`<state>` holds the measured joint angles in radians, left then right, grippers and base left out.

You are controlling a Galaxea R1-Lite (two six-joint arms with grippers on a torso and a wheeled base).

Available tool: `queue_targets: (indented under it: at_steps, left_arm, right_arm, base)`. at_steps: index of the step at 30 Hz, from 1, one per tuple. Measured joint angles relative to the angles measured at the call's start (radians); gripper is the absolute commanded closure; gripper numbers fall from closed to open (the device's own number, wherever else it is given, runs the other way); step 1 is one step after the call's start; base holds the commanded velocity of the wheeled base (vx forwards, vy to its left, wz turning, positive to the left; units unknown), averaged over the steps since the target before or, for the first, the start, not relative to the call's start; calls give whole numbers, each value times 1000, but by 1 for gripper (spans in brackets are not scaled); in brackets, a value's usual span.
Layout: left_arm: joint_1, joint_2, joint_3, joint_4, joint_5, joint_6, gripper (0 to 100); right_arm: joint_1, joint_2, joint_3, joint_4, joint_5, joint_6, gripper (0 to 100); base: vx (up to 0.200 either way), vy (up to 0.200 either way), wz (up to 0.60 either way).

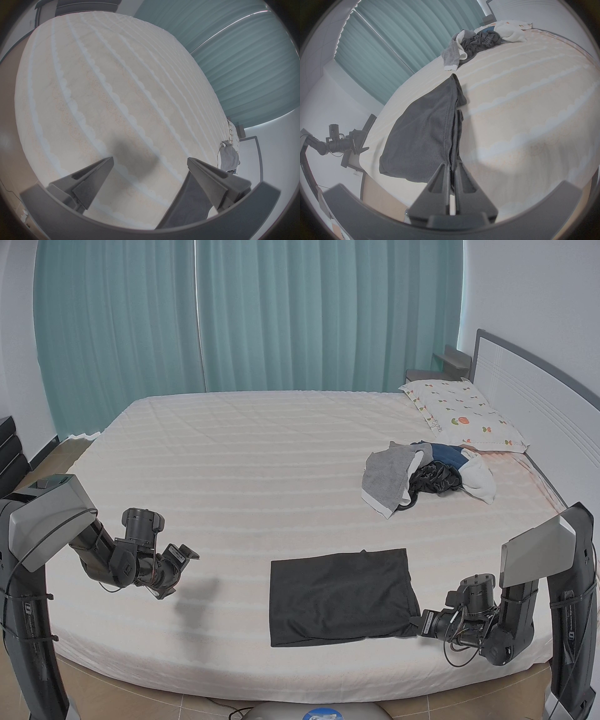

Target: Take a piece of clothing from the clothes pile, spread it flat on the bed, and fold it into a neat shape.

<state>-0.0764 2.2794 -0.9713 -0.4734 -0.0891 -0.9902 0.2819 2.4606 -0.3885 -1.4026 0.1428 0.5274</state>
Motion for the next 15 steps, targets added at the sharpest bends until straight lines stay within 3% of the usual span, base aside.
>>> queue_targets:
  at_steps: [10,11,15]
  left_arm:
    - [0,0,0,0,0,0,0]
    - [0,0,0,0,0,0,0]
    - [0,0,0,0,0,0,0]
  right_arm:
    - [-34,-17,46,-25,9,-13,100]
    - [-35,-17,46,-25,9,-15,0]
    - [-39,-16,47,-25,10,-17,0]
  base:
    - [0,0,0]
    - [0,0,0]
    - [0,0,0]
